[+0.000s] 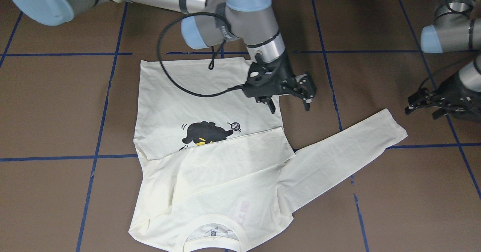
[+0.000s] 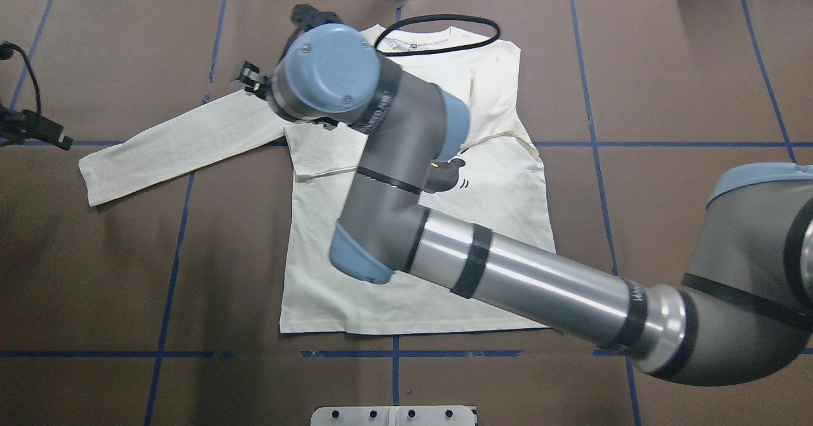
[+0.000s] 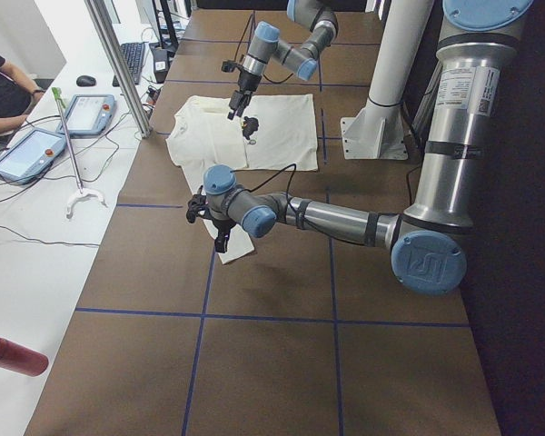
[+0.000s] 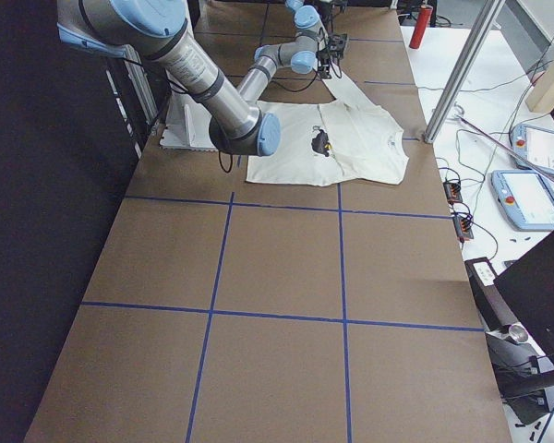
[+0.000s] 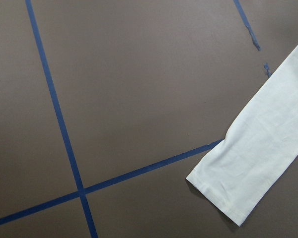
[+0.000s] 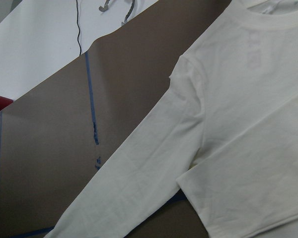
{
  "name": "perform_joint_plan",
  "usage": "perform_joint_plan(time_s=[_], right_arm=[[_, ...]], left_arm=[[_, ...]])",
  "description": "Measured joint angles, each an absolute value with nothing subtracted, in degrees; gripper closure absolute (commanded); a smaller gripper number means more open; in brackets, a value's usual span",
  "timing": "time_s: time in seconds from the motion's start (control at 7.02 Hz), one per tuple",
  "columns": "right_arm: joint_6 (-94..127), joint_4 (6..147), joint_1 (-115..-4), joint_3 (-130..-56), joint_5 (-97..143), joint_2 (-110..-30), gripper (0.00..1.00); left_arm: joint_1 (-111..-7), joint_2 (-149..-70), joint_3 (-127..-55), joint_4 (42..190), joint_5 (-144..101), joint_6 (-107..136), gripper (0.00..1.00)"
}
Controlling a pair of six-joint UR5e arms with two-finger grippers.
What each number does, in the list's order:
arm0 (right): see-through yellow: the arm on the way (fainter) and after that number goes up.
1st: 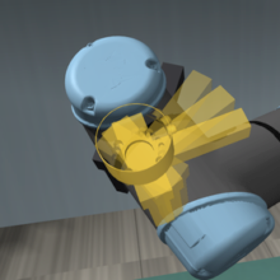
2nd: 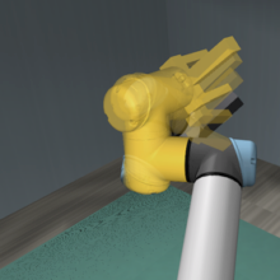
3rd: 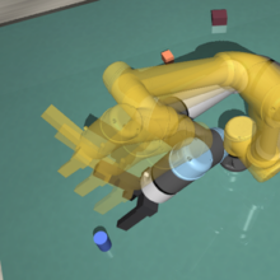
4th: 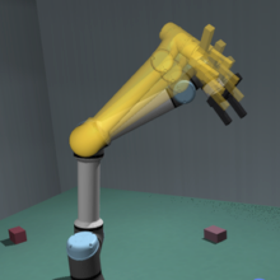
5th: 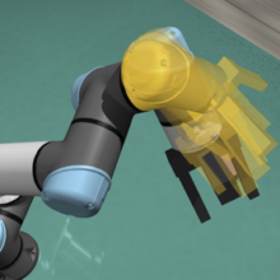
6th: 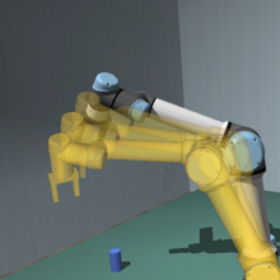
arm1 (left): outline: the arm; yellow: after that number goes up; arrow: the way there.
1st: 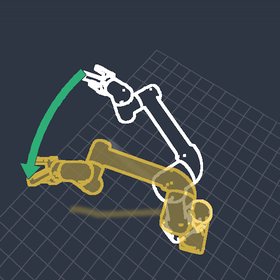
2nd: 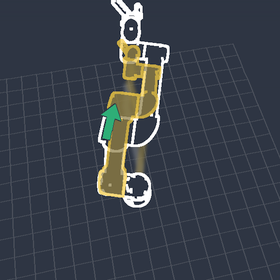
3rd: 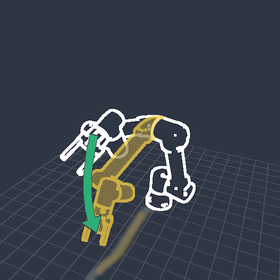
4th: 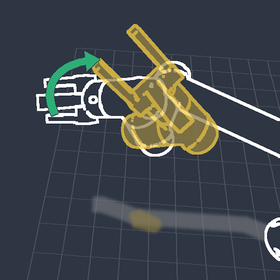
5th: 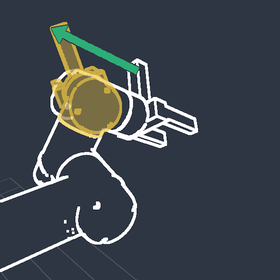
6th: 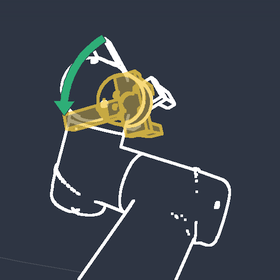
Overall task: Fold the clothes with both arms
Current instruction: 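Lay the sleeve diagonally over the shirt front and release with the right gripper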
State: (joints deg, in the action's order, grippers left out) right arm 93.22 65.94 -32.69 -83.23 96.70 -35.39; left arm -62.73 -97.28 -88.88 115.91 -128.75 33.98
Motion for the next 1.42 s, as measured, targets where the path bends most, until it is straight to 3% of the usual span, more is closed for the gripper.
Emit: perform_joint_plan(time_s=[0.28,0.43,0.57,0.71,1.42], right_arm=[[90.05,67.78,-35.75,-93.94,99.97,-46.06,0.0],[89.15,68.04,-36.08,-95.84,100.38,-48.06,0.0],[88.83,68.2,-36.11,-96.66,100.42,-48.84,0.0],[88.73,68.26,-36.12,-96.95,100.4,-49.15,0.0],[88.6,68.23,-35.95,-97.03,100.06,-50.37,0.0]], left_arm=[[-59.89,-98.31,-81.76,121.83,-125.46,37.1,0.21],[-59.62,-98.89,-78.18,125.13,-125.15,37.34,0.3],[-59.55,-99.54,-76.26,126.62,-125.09,37.51,0.6],[-59.52,-99.93,-75.52,127.18,-125.09,37.68,1.0],[-59.55,-100.49,-78.93,127.31,-126.62,38.24,1.0]])
